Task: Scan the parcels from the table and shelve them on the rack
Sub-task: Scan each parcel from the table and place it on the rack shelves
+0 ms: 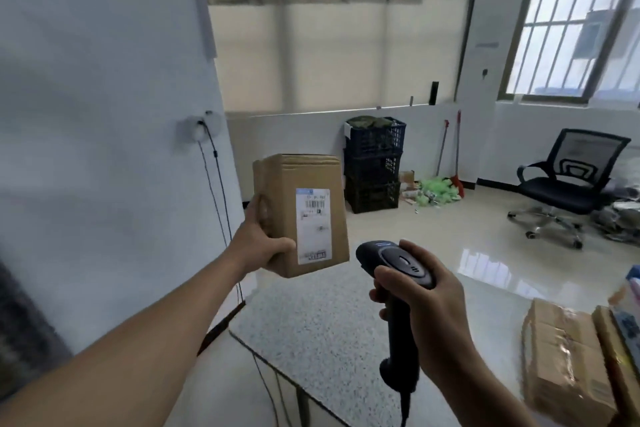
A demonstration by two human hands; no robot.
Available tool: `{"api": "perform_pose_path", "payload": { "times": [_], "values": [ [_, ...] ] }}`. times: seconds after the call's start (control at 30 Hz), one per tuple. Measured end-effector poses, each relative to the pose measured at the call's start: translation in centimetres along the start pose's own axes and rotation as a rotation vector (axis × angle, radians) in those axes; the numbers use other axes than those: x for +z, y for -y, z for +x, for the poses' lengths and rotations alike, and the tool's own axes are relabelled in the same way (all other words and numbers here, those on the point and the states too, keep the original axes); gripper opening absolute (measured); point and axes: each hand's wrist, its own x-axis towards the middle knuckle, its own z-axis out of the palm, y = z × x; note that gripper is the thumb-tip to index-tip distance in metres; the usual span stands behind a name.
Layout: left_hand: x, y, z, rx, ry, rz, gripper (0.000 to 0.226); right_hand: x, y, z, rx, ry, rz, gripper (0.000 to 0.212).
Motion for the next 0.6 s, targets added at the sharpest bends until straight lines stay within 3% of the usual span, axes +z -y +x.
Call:
{"api": "perform_pose_path", "payload": {
  "times": [0.3,0.6],
  "values": [
    [-8.9,-2.1,-8.2,-0.019,-0.244,-0.089,0.13,3.4,4.0,-4.5,-0.063,0.222,0.007,0.041],
    [-12.5,-2.8,-10.9,0.022,-0.28,-0.077,0.125,6.0,5.9,-7.0,-0.122,0.294,0.009,0.041]
  ]
}}
